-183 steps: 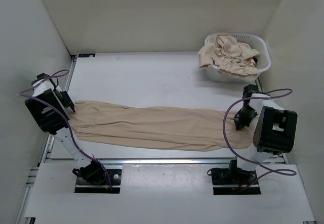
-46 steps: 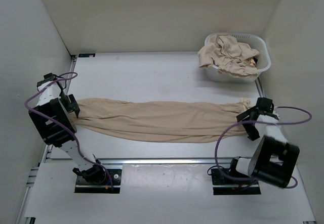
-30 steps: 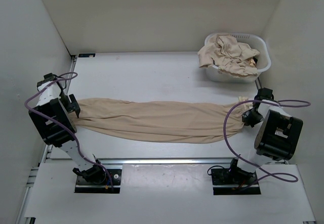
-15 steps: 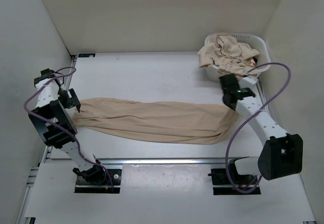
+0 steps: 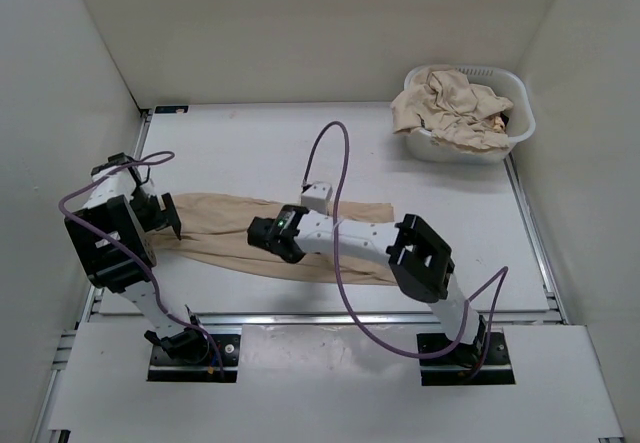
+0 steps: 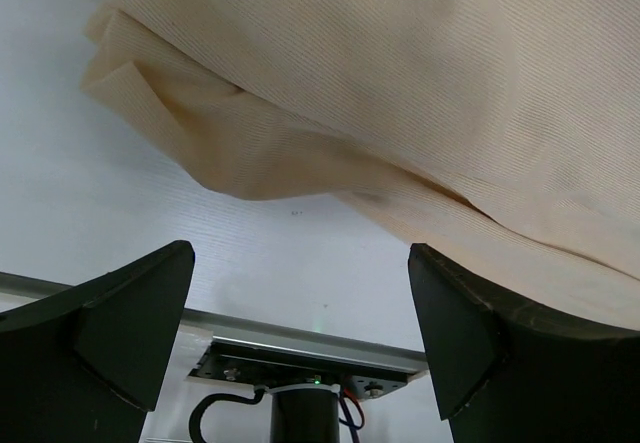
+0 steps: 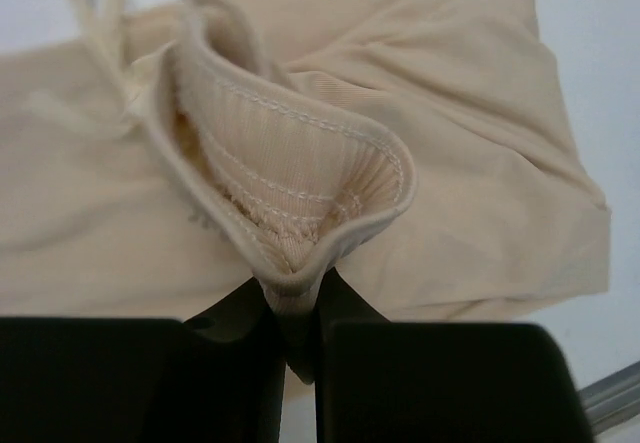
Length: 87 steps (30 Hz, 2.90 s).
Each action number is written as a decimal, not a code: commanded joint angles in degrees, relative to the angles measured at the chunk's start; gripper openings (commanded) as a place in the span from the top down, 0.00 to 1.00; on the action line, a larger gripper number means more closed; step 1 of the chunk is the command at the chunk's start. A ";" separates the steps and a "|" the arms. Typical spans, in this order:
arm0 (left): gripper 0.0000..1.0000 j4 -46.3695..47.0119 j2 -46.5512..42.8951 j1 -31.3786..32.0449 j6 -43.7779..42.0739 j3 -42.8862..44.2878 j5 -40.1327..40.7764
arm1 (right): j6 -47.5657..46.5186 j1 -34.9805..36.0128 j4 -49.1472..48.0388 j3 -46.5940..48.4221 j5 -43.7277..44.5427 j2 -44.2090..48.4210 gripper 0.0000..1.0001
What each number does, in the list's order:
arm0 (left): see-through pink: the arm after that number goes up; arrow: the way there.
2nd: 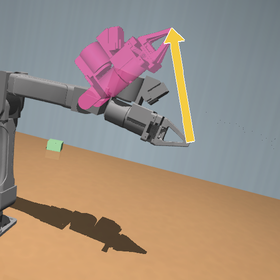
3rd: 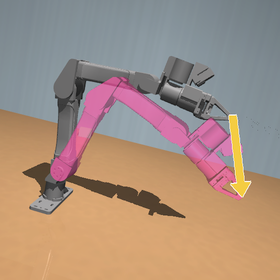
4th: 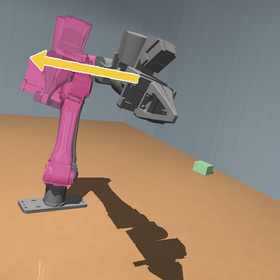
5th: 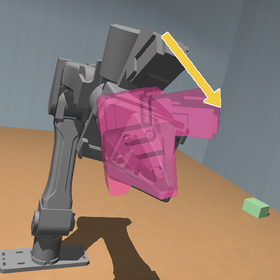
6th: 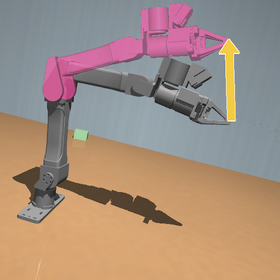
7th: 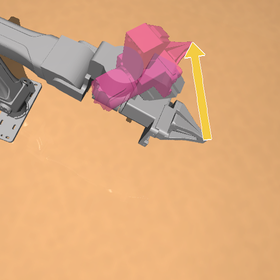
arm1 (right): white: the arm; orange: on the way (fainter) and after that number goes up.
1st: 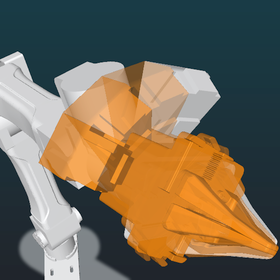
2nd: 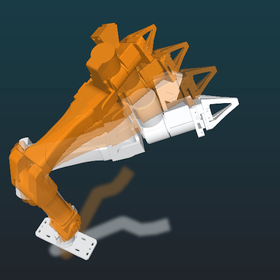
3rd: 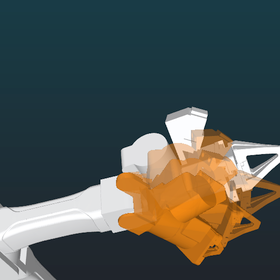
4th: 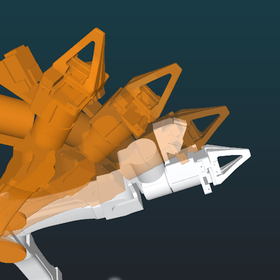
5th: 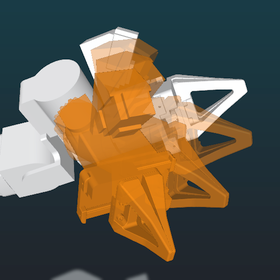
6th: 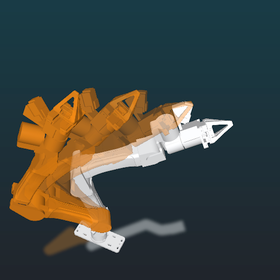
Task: Fold and stack the trousers
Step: Fold the trousers
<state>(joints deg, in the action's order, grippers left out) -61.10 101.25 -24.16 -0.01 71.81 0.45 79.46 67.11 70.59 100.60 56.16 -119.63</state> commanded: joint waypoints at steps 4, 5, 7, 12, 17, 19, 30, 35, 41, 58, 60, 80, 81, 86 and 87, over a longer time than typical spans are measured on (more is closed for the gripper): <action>0.00 3.88 -0.45 1.22 0.01 -0.97 1.75 | 18.44 5.13 14.49 4.42 0.96 -0.59 1.00; 0.00 3.88 0.08 1.22 0.01 -0.97 2.27 | 18.45 6.53 14.49 4.95 1.66 -0.60 1.00; 0.00 3.88 0.09 1.22 0.01 -0.97 2.28 | 16.53 7.16 13.45 7.93 2.20 -3.40 1.00; 0.00 3.88 -1.67 1.22 0.01 -1.50 2.28 | 11.25 9.00 10.11 14.63 -2.80 -11.31 1.00; 0.00 3.88 -1.67 1.22 0.01 -0.98 2.28 | -4.17 9.00 -6.75 10.43 -8.16 -10.46 0.27; 0.00 3.36 -1.67 1.22 0.01 -0.97 2.28 | -10.96 11.10 -14.81 8.92 -10.62 -9.05 0.10; 0.00 1.42 -9.58 1.22 0.01 16.58 5.18 | -25.44 15.43 -20.93 -4.65 -9.41 16.60 0.01; 0.00 -3.83 -12.13 6.92 0.01 31.95 -9.48 | -11.10 5.16 -17.33 -28.92 -14.83 35.14 0.04; 0.00 -11.93 -11.17 32.00 0.01 30.43 -23.63 | -16.52 -17.32 -31.90 -55.23 -28.82 51.51 0.04; 0.17 2.47 10.63 57.21 0.01 18.19 -5.16 | -18.20 -28.88 -47.02 -76.42 -44.11 58.46 0.13; 0.18 5.45 11.15 57.21 0.01 17.49 -2.04 | -16.71 -28.88 -48.26 -78.17 -44.99 58.99 0.23; 0.86 2.13 5.19 55.28 0.01 18.01 -3.44 | -17.83 -28.88 -39.67 -80.32 -45.19 71.12 0.50; 0.86 2.13 5.18 55.28 0.01 16.62 -3.44 | -18.72 -28.88 -36.52 -78.90 -42.39 71.64 0.44; 0.86 2.13 3.86 54.75 0.01 13.72 -3.44 | -32.57 -31.15 -37.27 -64.44 -36.66 67.62 0.23; 0.86 2.13 3.86 54.75 0.01 12.92 -3.44 | -34.70 -31.95 -37.80 -61.95 -36.13 62.21 0.23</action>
<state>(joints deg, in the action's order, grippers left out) -58.28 109.49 30.76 0.03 86.43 -3.90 55.16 36.91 33.47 29.28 14.90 -51.59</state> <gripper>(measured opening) 0.165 0.765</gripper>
